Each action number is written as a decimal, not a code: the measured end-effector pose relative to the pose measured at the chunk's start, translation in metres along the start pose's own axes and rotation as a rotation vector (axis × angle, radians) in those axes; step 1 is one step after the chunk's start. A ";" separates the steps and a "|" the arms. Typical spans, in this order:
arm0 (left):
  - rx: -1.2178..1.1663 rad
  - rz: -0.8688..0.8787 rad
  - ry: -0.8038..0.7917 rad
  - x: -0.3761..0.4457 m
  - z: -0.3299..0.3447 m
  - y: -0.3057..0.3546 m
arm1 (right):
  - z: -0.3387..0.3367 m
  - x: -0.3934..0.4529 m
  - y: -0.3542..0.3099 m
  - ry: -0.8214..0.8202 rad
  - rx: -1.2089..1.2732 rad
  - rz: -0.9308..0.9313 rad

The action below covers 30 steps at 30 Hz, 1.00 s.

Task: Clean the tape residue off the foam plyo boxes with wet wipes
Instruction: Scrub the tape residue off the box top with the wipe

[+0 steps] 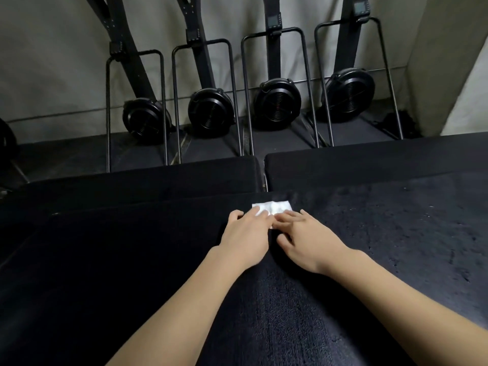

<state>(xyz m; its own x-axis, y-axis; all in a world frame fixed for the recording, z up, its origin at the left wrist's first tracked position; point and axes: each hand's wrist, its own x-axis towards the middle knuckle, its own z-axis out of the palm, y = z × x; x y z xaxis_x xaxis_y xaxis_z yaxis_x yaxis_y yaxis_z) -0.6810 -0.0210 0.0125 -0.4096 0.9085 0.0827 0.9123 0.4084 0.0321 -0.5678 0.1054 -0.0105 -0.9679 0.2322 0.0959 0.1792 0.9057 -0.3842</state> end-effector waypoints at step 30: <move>0.124 -0.133 -0.069 0.073 0.000 -0.031 | -0.015 0.079 -0.001 -0.058 -0.192 0.142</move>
<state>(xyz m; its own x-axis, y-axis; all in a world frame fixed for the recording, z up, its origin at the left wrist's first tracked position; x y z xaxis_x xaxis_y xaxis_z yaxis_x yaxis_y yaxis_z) -0.7392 0.0322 0.0174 -0.5296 0.8481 0.0172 0.8444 0.5290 -0.0850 -0.6420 0.1283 0.0112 -0.9383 0.3458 -0.0020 0.3387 0.9177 -0.2077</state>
